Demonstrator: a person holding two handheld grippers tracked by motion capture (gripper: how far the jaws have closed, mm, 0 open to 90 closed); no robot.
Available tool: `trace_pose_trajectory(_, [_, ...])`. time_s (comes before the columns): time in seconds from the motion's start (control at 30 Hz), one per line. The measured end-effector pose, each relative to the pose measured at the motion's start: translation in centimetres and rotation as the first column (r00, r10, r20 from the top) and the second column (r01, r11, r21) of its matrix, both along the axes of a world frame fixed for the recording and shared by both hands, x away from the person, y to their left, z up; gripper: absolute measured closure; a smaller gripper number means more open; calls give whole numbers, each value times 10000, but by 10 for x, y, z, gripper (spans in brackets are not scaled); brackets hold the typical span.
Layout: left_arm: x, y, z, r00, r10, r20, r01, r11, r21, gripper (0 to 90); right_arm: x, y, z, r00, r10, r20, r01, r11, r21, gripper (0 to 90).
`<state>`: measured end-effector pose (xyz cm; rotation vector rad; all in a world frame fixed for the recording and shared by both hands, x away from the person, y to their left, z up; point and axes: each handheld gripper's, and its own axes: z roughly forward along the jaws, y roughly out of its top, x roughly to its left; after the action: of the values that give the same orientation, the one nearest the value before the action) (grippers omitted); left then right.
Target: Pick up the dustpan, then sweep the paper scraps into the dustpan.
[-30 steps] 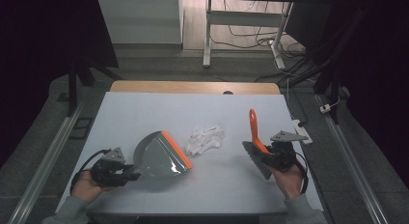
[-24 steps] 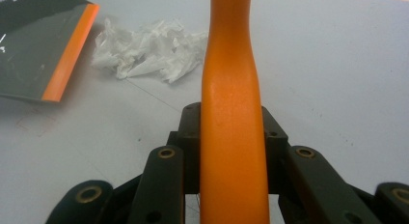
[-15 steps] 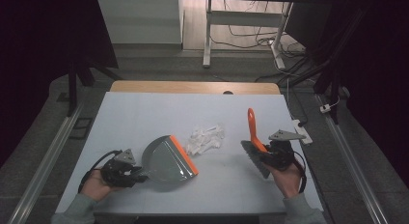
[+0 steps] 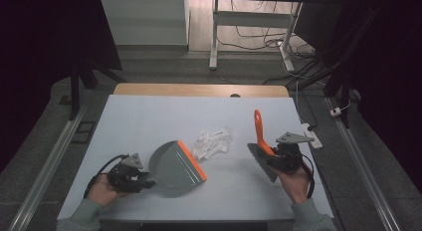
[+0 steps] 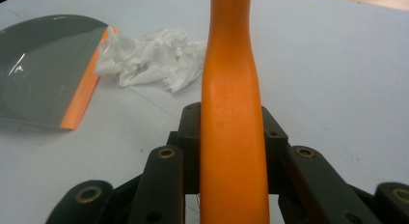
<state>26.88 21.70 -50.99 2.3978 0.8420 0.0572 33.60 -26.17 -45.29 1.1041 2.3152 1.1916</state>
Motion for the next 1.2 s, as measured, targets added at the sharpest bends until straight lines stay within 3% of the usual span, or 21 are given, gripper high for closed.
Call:
trace_pose_trajectory(0.1, [0, 0, 0, 10000, -12, 1, 12, 10000, 19, 621, 5, 2, 2, 10000, 60, 69, -61, 10000, 11, 702])
trace_pose_trajectory(0.27, [-1, 0, 0, 10000, 23, -7, -23, 10000, 13, 621, 17, 8, 12, 9997, 105, 228, -115, 9990, 438, 702])
trace_pose_trajectory(0.53, [-1, -1, 0, 10000, 39, 8, -39, 10000, 5, 621, 26, 16, 17, 9993, 129, 360, -144, 9991, 408, 703])
trace_pose_trajectory(0.73, [-1, -1, 0, 10000, 41, 4, -41, 10000, -5, 621, 41, 22, 21, 9992, -16, 395, -1, 9990, 442, 703])
trace_pose_trajectory(0.93, [-1, -1, -1, 10000, 78, -40, -78, 10000, -53, 621, 69, 31, 24, 9990, -378, 256, 376, 9993, 46, 703])
trace_pose_trajectory(1.2, [-1, -1, 0, 10000, 66, -39, -66, 10000, -47, 620, 91, 39, 26, 9976, -648, 255, 651, 9978, -109, 703])
